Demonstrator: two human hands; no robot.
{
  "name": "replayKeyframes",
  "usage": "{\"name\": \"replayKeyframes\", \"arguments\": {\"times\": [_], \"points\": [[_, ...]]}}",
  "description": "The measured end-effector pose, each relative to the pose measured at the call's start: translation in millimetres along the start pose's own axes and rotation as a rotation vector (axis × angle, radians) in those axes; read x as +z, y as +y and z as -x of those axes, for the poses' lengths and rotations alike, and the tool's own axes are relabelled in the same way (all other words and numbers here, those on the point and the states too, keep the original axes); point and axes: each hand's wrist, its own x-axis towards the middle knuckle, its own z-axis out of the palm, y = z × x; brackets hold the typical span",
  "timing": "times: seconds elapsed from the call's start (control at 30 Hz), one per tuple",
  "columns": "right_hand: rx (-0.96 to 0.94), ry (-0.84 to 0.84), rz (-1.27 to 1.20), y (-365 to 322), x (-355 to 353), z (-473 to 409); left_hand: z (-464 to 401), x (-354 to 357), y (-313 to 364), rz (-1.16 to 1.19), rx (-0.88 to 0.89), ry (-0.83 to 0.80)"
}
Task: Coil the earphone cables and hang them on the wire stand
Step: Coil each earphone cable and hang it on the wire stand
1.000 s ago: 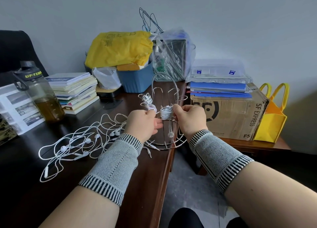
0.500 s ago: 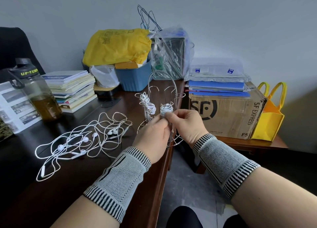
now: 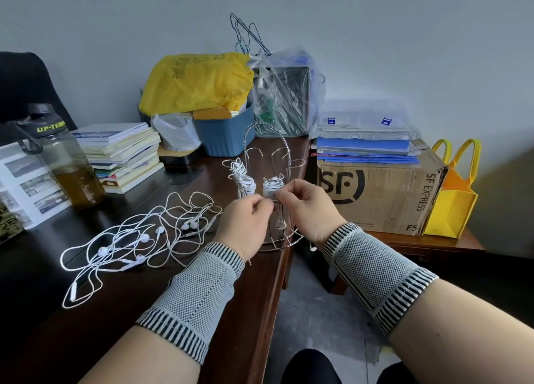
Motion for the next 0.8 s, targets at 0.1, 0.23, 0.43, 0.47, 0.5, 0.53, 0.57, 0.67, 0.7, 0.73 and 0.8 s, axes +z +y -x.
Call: {"name": "replayKeyframes", "arguments": {"times": [0.1, 0.23, 0.43, 0.47, 0.5, 0.53, 0.57, 0.67, 0.7, 0.73, 0.8], "points": [[0.023, -0.018, -0.063, 3, 0, -1, -4, 3, -1, 0.199, -0.145, -0.012], [0.040, -0.010, -0.097, 8, -3, 0, -7, 2, 0, 0.297, -0.207, 0.001], [0.017, 0.072, -0.135, 8, -6, 0, -6, 8, 3, 0.138, -0.112, 0.203], [0.004, 0.085, -0.109, 9, -7, 0, -5, 11, 1, 0.115, -0.112, 0.230], [-0.007, 0.094, -0.091, 9, -6, -1, -5, 14, -2, 0.113, -0.117, 0.256], [-0.015, 0.101, -0.077, 9, -6, -1, -4, 17, -4, 0.129, -0.128, 0.275], [-0.020, 0.107, -0.065, 10, -6, -1, -3, 20, -6, 0.181, -0.145, 0.293], [-0.015, 0.132, -0.058, 10, -5, -3, -1, 29, -11, 0.444, -0.200, 0.285], [-0.009, 0.142, -0.057, 10, -5, -4, 0, 32, -11, 0.499, -0.191, 0.260], [-0.005, 0.153, -0.058, 11, -6, -4, 1, 34, -10, 0.540, -0.174, 0.236], [0.000, 0.159, -0.067, 12, -7, -4, 1, 37, -7, 0.595, -0.152, 0.203]]}}
